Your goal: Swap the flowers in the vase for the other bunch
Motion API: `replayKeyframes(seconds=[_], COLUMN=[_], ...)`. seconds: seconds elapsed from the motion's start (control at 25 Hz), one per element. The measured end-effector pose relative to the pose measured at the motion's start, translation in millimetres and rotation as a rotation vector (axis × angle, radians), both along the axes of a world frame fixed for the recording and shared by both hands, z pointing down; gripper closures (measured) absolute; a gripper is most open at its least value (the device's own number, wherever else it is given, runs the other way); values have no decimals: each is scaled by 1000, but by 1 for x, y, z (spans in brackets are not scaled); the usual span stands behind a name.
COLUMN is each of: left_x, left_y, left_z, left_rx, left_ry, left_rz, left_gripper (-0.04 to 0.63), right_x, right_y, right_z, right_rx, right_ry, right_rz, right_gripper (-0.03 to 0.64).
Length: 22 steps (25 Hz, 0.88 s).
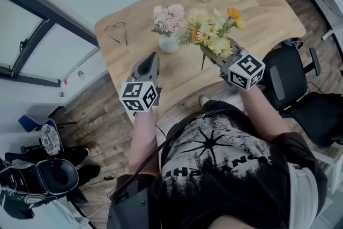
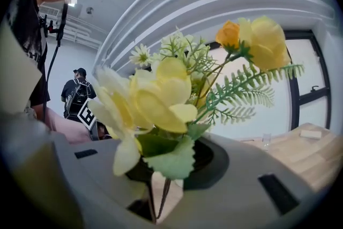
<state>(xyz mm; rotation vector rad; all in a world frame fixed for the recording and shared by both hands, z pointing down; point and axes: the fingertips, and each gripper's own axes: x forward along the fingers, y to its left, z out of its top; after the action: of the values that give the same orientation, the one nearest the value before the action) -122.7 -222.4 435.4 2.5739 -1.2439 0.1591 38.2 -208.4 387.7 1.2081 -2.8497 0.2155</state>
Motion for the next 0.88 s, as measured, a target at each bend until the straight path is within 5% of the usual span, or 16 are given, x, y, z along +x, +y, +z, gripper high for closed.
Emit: replayKeyframes(seconds=[0.64, 0.88], left_x=[18, 24], left_y=[-47, -61], left_z=[17, 33], left_rx=[-1, -10], left_ry=[-84, -124], left_rz=[-99, -123], left_gripper=[577, 440], right_x=[35, 43], right_y=[-69, -86], right_z=[1, 5], right_rx=[-12, -15], right_ry=[-21, -11], right_rz=[-80, -92], right_gripper=[525, 525])
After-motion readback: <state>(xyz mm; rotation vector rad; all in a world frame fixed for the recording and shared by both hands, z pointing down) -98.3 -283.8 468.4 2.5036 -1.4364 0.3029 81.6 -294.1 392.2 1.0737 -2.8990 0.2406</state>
